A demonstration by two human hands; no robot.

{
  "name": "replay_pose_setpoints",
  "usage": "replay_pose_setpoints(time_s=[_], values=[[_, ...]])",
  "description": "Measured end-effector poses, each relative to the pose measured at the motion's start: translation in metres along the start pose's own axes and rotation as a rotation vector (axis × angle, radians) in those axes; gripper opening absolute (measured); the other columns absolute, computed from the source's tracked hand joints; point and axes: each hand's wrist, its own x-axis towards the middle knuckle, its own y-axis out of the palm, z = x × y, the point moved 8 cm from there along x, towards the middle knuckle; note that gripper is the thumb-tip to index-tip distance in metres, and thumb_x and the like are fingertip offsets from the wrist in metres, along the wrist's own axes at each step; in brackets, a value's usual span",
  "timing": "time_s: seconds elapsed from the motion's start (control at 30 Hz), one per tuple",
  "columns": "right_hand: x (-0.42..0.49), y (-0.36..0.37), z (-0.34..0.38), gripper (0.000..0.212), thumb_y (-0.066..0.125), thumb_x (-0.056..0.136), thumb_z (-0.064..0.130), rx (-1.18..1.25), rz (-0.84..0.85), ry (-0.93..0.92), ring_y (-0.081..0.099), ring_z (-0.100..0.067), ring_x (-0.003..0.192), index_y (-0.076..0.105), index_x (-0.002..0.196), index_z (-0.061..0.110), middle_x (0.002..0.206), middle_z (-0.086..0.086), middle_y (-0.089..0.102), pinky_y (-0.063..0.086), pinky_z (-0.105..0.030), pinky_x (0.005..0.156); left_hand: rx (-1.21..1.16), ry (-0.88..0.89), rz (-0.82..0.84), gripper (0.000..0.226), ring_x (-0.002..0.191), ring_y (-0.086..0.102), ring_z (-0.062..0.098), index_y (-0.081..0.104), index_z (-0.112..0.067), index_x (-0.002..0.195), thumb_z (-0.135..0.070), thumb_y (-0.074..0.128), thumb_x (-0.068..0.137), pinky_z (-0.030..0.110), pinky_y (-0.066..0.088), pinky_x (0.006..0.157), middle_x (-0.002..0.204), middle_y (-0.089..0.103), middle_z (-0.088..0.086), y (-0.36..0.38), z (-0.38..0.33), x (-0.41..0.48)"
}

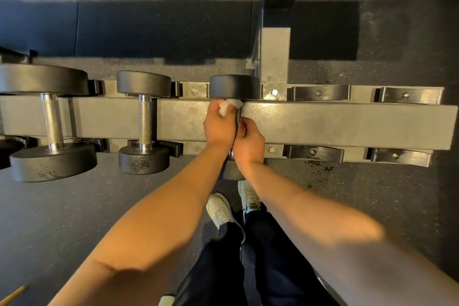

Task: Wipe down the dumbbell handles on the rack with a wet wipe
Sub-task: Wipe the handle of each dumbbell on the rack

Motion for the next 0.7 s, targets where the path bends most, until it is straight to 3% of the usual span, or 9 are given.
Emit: replay_pose_setpoints(time_s=[0.17,0.43,0.53,0.63,0.7], values=[[0.002,-0.002,-0.007,0.023,0.041,0.106,0.018,0.018,-0.016,0.030,0.060,-0.021,0.087,0.063,0.110,0.012,0.094,-0.004,0.064,0.043,-0.027,0.074,0.108,0.026,0.046,0.007,0.073,0.058,0.011,0.062,-0.013,0.092,-0.020,0.060,0.094,0.030,0.049,0.069,0.079,0.065,-0.002,-0.009,0.020,-0.013],[0.000,-0.009,-0.002,0.026,0.040,0.106,0.012,-0.023,0.003,-0.007,0.056,-0.015,0.087,0.064,0.115,0.007,0.096,-0.002,0.062,0.038,-0.016,0.067,0.332,0.007,0.177,0.016,0.071,0.056,0.007,0.059,-0.024,0.079,-0.028,0.064,0.094,0.022,0.041,0.060,0.075,0.064,-0.008,-0.022,0.038,-0.029],[-0.002,-0.011,0.003,0.027,0.037,0.106,0.010,-0.054,0.018,-0.038,0.056,-0.018,0.081,0.063,0.109,0.006,0.089,-0.002,0.060,0.038,-0.013,0.060,0.269,-0.008,0.176,0.001,0.074,0.056,0.008,0.059,-0.022,0.097,-0.021,0.060,0.097,0.018,0.041,0.061,0.083,0.063,-0.008,-0.024,0.036,-0.023],[-0.004,-0.011,0.006,0.027,0.036,0.104,0.008,-0.078,0.030,-0.073,0.061,-0.027,0.087,0.062,0.105,0.004,0.094,-0.015,0.066,0.047,-0.032,0.071,0.148,0.037,0.174,0.026,0.074,0.058,0.012,0.053,-0.029,0.122,-0.014,0.050,0.101,0.027,0.047,0.065,0.095,0.065,0.000,-0.019,0.026,-0.015],[-0.005,-0.012,0.006,0.027,0.036,0.104,0.007,-0.080,0.033,-0.085,0.060,-0.028,0.086,0.062,0.103,0.004,0.094,-0.016,0.066,0.046,-0.033,0.071,0.138,0.042,0.175,0.031,0.080,0.061,0.016,0.053,-0.029,0.125,-0.010,0.046,0.102,0.026,0.051,0.068,0.100,0.066,0.003,-0.013,0.024,-0.014]])
